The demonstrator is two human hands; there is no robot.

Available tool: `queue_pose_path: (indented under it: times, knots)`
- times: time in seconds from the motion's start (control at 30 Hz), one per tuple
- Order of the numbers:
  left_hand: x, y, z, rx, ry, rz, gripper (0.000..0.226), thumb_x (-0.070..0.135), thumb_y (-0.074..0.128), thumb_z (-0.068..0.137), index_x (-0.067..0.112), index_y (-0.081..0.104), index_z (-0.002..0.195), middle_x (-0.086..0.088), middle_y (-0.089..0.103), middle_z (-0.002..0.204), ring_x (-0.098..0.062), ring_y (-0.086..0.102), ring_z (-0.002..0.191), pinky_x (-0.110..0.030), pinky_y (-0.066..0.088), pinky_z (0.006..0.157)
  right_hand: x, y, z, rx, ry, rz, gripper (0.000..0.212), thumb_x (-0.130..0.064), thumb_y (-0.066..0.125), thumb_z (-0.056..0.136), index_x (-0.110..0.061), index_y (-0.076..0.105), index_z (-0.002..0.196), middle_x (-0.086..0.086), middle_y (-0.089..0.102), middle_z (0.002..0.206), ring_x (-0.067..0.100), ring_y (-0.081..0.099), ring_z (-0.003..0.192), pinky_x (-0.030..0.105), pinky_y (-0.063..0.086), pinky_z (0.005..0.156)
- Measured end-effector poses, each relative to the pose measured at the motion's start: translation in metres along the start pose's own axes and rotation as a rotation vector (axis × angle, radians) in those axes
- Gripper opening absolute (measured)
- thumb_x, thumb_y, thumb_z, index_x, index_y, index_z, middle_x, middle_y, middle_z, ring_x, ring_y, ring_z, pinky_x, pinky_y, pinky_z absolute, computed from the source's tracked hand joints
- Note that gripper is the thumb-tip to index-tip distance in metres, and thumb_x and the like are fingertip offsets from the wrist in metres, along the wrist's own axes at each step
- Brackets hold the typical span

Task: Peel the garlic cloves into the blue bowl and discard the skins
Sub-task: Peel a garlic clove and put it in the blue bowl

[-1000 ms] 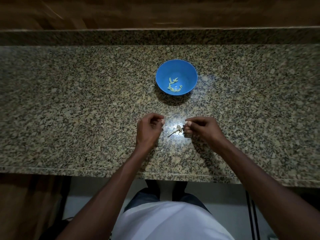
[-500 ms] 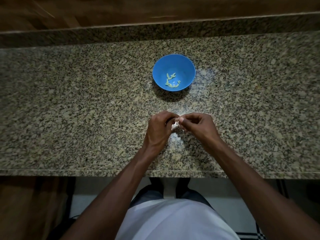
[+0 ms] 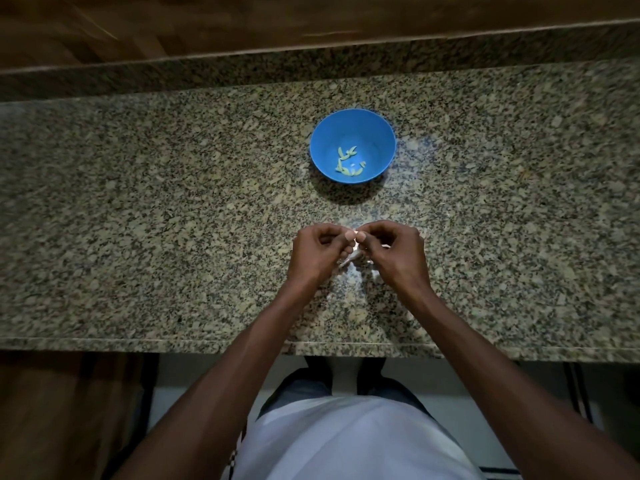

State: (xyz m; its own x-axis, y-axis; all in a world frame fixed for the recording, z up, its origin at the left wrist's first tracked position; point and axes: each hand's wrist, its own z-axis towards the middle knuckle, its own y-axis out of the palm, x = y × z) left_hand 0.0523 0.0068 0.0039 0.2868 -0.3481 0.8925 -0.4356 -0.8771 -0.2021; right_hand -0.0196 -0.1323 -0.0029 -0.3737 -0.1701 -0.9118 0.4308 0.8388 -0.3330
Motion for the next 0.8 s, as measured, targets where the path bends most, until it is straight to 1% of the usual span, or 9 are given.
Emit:
queue_pose_path:
  times: [0.1,0.17,0.23,0.33,0.43,0.57,0.63,0.7,0.8]
  knots:
    - [-0.001,0.001,-0.001,-0.008,-0.07,-0.144,0.021,0.016,0.076,0.093,-0.001,0.074,0.104,-0.01,0.076,0.081,-0.014,0.07,0.071,-0.032,0.061,0.074,0.0,0.004,-0.001,-0.008,0.056,0.108,0.003,-0.017,0.078,0.093,-0.016,0.08,0.095,-0.002,0.079,0.085,0.014,0.077,0.081,0.032,0.064,0.071]
    - [-0.001,0.003,-0.003,-0.029,-0.131,-0.273,0.021,0.012,0.074,0.093,-0.003,0.073,0.108,-0.009,0.076,0.083,-0.013,0.07,0.072,-0.029,0.061,0.076,-0.003,0.006,-0.003,-0.037,0.161,0.304,0.005,-0.007,0.076,0.094,-0.009,0.078,0.098,0.007,0.08,0.088,0.02,0.079,0.082,0.031,0.064,0.073]
    - [-0.004,0.002,-0.004,-0.033,-0.128,-0.275,0.018,0.011,0.074,0.093,0.0,0.074,0.108,-0.009,0.078,0.087,-0.016,0.073,0.077,-0.03,0.062,0.078,-0.007,0.005,-0.004,-0.074,0.279,0.48,0.01,-0.003,0.075,0.094,0.001,0.076,0.102,0.014,0.079,0.09,0.023,0.079,0.081,0.027,0.062,0.072]
    - [-0.009,-0.003,0.0,0.008,0.041,-0.017,0.01,0.012,0.076,0.092,0.01,0.078,0.102,-0.003,0.079,0.094,-0.017,0.076,0.091,-0.036,0.064,0.082,-0.002,0.001,-0.004,-0.12,0.334,0.432,0.018,-0.012,0.077,0.093,0.002,0.076,0.105,0.011,0.079,0.086,0.02,0.076,0.076,0.031,0.062,0.075]
    - [-0.01,-0.005,0.002,0.042,0.251,0.242,0.009,0.008,0.075,0.092,0.013,0.079,0.098,0.004,0.078,0.093,-0.008,0.074,0.088,-0.034,0.063,0.081,-0.005,-0.002,-0.003,-0.15,0.39,0.401,0.016,-0.014,0.077,0.094,0.0,0.077,0.1,0.011,0.078,0.085,0.021,0.073,0.075,0.034,0.064,0.079]
    - [-0.008,-0.009,0.003,0.099,0.538,0.446,0.009,0.004,0.071,0.092,0.008,0.077,0.097,0.001,0.076,0.094,-0.011,0.071,0.087,-0.034,0.059,0.079,-0.02,-0.007,0.001,-0.28,0.745,0.74,0.01,-0.006,0.07,0.097,0.0,0.076,0.091,0.007,0.073,0.08,0.012,0.067,0.074,0.024,0.062,0.073]
    - [-0.009,-0.009,0.003,0.117,0.574,0.457,0.007,0.004,0.07,0.093,0.007,0.077,0.096,0.0,0.076,0.094,-0.012,0.07,0.086,-0.033,0.058,0.077,-0.024,-0.009,0.001,-0.306,0.818,0.861,0.01,-0.004,0.068,0.098,0.001,0.074,0.092,0.009,0.071,0.081,0.013,0.065,0.075,0.022,0.061,0.072]
    - [-0.01,-0.008,0.001,0.14,0.507,0.413,0.006,0.009,0.07,0.095,0.009,0.076,0.095,0.003,0.075,0.09,-0.008,0.069,0.083,-0.031,0.059,0.074,-0.02,-0.007,-0.001,-0.26,0.615,0.689,0.008,-0.005,0.071,0.096,0.002,0.074,0.098,0.012,0.074,0.088,0.018,0.07,0.079,0.026,0.063,0.075]
    - [-0.011,-0.001,-0.004,0.175,0.279,0.247,0.009,0.019,0.072,0.097,0.011,0.076,0.099,0.003,0.075,0.087,-0.006,0.072,0.08,-0.028,0.063,0.073,-0.009,-0.002,-0.004,-0.105,0.099,0.225,0.014,-0.018,0.08,0.092,-0.008,0.078,0.102,0.007,0.079,0.092,0.02,0.077,0.086,0.036,0.066,0.07]
